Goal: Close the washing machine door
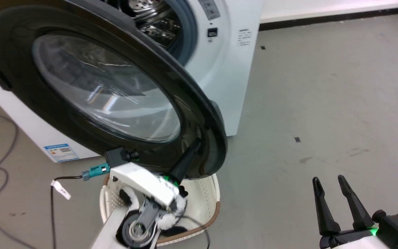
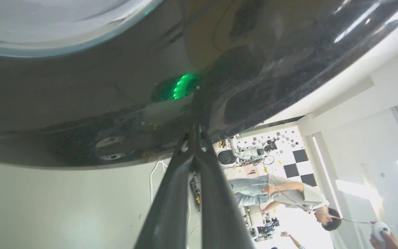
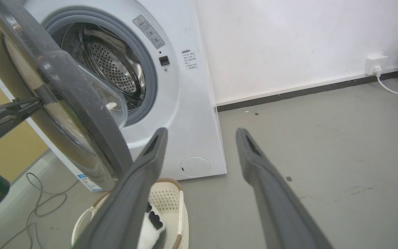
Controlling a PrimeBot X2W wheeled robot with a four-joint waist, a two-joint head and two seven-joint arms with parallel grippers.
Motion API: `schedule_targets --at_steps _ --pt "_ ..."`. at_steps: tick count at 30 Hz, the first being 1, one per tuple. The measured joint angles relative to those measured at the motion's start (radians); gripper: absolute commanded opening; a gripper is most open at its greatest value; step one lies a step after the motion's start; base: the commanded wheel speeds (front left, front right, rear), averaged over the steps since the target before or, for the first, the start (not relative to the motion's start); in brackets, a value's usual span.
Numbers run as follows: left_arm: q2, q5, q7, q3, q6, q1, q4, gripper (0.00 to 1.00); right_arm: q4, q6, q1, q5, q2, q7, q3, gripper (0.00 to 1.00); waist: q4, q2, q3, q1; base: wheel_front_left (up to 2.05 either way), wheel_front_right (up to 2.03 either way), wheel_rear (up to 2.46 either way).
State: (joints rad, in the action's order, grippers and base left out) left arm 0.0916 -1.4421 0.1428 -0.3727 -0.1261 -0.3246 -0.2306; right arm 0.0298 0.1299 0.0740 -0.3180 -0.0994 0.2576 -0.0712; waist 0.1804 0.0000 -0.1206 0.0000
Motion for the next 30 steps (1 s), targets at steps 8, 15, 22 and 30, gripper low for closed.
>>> schedule_targets --at_steps 8,15,22,30 --pt "0.239 0.322 -0.142 -0.172 0.0 0.081 0.094 0.0 -0.014 0.0 0.004 0.002 -0.003 0.0 0.008 1.0 -0.076 0.0 0.036 0.0 0.0 0.0 0.0" --pt "0.332 0.633 -0.391 -0.126 0.064 0.133 0.051 0.0 -0.029 0.0 0.026 0.007 -0.008 0.0 0.008 1.0 -0.152 0.0 0.073 -0.0001 0.0 0.0 0.0" --pt "0.234 0.929 -0.4 0.146 0.152 0.26 0.257 0.0 -0.058 0.0 0.029 0.011 -0.015 0.0 -0.004 1.0 -0.214 0.0 0.088 -0.0001 0.0 0.0 0.0" --pt "0.085 1.133 -0.4 0.286 0.081 0.417 0.304 1.0 -0.092 0.0 0.03 -0.001 -0.035 0.0 -0.058 1.0 -0.246 0.0 0.09 -0.0001 0.0 0.0 0.0"
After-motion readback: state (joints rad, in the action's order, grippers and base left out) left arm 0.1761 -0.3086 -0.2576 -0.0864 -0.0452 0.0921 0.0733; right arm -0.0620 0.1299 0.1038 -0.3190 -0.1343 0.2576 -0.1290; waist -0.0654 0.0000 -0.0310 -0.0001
